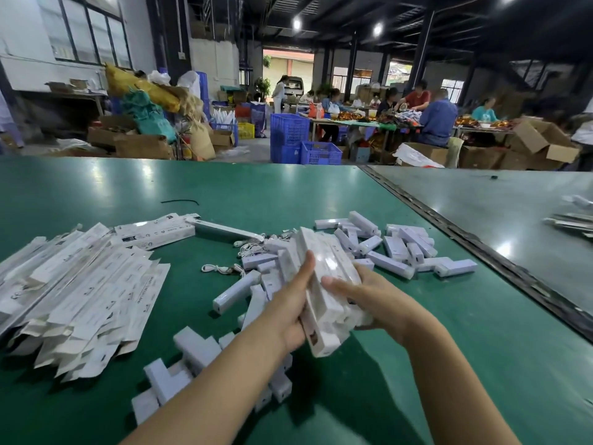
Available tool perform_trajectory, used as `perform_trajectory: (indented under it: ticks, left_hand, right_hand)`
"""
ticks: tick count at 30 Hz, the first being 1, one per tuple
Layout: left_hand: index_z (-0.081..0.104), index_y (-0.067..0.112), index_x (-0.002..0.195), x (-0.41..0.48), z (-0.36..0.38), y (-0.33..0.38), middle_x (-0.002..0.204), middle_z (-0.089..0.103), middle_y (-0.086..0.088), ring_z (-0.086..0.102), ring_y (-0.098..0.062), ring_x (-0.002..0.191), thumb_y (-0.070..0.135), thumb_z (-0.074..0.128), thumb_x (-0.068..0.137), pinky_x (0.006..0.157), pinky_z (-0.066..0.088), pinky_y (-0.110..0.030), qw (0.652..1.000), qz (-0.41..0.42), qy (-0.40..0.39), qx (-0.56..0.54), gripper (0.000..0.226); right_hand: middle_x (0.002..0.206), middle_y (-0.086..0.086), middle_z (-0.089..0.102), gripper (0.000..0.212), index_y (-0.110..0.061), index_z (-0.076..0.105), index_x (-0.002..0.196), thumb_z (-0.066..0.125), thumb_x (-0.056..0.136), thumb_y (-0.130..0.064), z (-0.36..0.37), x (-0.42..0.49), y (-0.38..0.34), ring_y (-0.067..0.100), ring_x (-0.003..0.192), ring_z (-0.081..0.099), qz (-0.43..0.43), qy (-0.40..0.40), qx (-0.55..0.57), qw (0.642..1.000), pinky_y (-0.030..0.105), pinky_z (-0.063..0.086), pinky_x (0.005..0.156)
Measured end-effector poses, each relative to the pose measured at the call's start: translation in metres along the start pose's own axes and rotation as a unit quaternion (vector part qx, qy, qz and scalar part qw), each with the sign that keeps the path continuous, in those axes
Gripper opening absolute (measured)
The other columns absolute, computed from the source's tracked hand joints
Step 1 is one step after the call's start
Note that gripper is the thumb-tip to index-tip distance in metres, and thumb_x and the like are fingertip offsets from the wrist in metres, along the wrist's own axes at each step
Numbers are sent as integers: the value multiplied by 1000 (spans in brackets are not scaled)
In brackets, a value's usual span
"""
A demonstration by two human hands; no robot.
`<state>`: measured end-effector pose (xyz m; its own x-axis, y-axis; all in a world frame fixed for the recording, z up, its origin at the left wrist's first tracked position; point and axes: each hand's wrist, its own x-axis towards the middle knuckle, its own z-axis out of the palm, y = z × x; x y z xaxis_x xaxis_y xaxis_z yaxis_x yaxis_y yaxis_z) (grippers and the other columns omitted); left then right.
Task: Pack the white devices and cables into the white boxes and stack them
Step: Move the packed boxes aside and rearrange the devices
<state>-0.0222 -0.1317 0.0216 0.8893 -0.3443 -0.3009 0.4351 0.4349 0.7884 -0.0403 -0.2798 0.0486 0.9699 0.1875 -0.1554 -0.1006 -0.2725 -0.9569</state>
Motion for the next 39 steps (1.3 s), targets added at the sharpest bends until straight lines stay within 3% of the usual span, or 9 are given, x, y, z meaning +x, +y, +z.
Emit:
perform_trajectory:
  ticks: [4,11,13,16,19,24,30,35,39]
  left_hand:
    - [53,10,137,0,18,-21,128,63,-20,60,-41,118,69,58,66,100,49,-54,988,-28,76,132,93]
    - [34,7,145,17,37,-38,143,45,-12,50,-24,117,55,31,102,95,42,-39,914,46,231,330,65]
    - [33,5,147,21,38,-38,149,35,-16,40,-30,132,46,27,106,106,37,-43,895,33,260,361,58]
    - [25,9,152,17,38,-41,155,24,-13,26,-30,140,32,30,108,112,28,-42,870,59,291,393,50]
    - [29,13,150,13,32,-46,153,26,-10,28,-28,139,24,37,106,115,28,-42,871,123,306,364,46]
    - [50,18,113,8,14,-35,121,59,-12,56,-31,111,39,39,102,101,45,-49,921,146,322,163,26]
    - [58,17,115,2,-2,-31,111,66,-3,58,-26,110,44,39,103,102,43,-42,930,145,274,196,35]
    - [49,25,96,0,-8,-32,85,57,12,55,-18,90,46,41,102,83,40,-35,885,163,240,365,24]
    - [48,24,108,-1,-18,-29,105,59,10,56,-17,99,41,47,101,80,38,-31,851,178,209,447,19]
  right_hand:
    - [92,3,76,32,-25,64,104,76,80,-42,-23,-14,14,16,73,72,40,1,-88,995,25,54,58]
    - [86,12,69,48,-7,69,101,79,73,-45,-34,-15,23,21,68,60,123,44,-181,975,36,48,65]
    - [115,11,67,67,-8,58,124,79,73,-45,-28,-13,21,24,93,66,123,60,-221,966,38,55,81]
    - [159,9,20,105,-22,14,155,71,75,-61,-11,-10,19,29,143,28,103,142,-331,927,46,33,112]
    - [162,4,11,84,-29,23,152,57,84,-65,8,-12,16,26,149,10,13,195,-450,871,53,18,118]
    - [149,5,40,43,-20,49,138,49,97,-29,41,-1,7,21,140,30,-150,120,-495,848,34,25,114]
    - [162,17,6,64,-10,12,155,40,101,-33,69,25,32,34,150,-6,-32,62,-675,735,55,4,120]
    - [161,22,9,60,-4,21,153,39,101,-28,51,32,37,42,149,-3,35,84,-716,692,61,9,118]
    - [160,25,11,52,-4,29,150,35,102,-24,23,28,41,47,147,-2,114,108,-714,682,66,10,115]
